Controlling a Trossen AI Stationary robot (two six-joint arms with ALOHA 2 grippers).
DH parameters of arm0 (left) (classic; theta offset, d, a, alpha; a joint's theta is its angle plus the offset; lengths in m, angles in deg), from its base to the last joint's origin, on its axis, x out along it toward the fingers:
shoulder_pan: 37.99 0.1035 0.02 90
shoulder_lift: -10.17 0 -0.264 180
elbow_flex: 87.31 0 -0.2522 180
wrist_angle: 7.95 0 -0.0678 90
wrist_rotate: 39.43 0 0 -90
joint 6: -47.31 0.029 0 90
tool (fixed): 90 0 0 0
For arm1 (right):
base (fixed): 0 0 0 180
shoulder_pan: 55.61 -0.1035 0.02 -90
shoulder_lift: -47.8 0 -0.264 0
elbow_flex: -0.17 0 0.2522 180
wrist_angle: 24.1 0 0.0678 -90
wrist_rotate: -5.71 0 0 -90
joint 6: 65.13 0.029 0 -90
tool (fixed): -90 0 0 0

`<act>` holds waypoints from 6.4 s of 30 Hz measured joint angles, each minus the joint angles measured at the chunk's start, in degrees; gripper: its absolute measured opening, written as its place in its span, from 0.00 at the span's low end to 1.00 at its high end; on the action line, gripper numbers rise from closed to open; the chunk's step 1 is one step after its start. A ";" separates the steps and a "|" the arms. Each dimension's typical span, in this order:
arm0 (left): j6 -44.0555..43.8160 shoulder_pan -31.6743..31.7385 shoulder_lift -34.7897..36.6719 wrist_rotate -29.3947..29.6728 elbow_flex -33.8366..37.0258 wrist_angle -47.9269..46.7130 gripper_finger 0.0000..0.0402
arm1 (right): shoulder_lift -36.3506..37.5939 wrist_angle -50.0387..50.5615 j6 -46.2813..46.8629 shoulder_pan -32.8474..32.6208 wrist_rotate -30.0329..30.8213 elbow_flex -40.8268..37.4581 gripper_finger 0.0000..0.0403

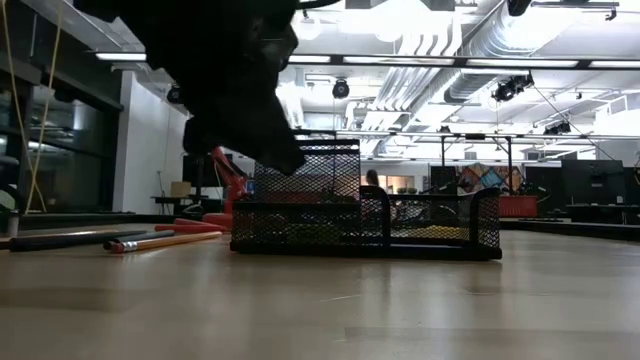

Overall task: Pick and place office supplies into organizer
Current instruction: Put the blue binder clip into the black desk organizer

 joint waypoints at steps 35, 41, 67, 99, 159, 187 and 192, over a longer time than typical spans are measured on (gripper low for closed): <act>-5.08 4.41 -1.70 -6.18 -0.02 1.55 0.47 | -0.72 1.68 -1.21 0.02 1.97 0.00 0.30; -5.07 4.39 -1.70 -5.97 -0.02 1.96 0.36 | -0.79 1.70 -0.73 -0.03 1.68 0.00 0.30; -32.40 4.68 -1.68 -6.15 -0.02 2.15 0.25 | -0.81 1.71 -0.42 -0.03 -2.39 0.00 0.30; -28.81 8.52 -0.94 -9.58 -6.21 -15.74 0.25 | -1.50 5.21 0.40 -0.05 -2.77 0.00 0.30; -18.33 11.42 -1.90 -22.79 -7.68 -3.70 0.74 | -3.42 15.63 8.39 -0.05 -2.26 0.02 0.30; -20.01 10.97 -1.05 -13.27 -7.67 46.54 0.74 | -8.03 10.56 2.60 -12.79 -11.90 0.02 0.30; -22.05 11.01 -1.01 -18.26 -7.69 46.76 0.74 | -12.32 2.14 -0.26 -15.01 -8.07 0.04 0.30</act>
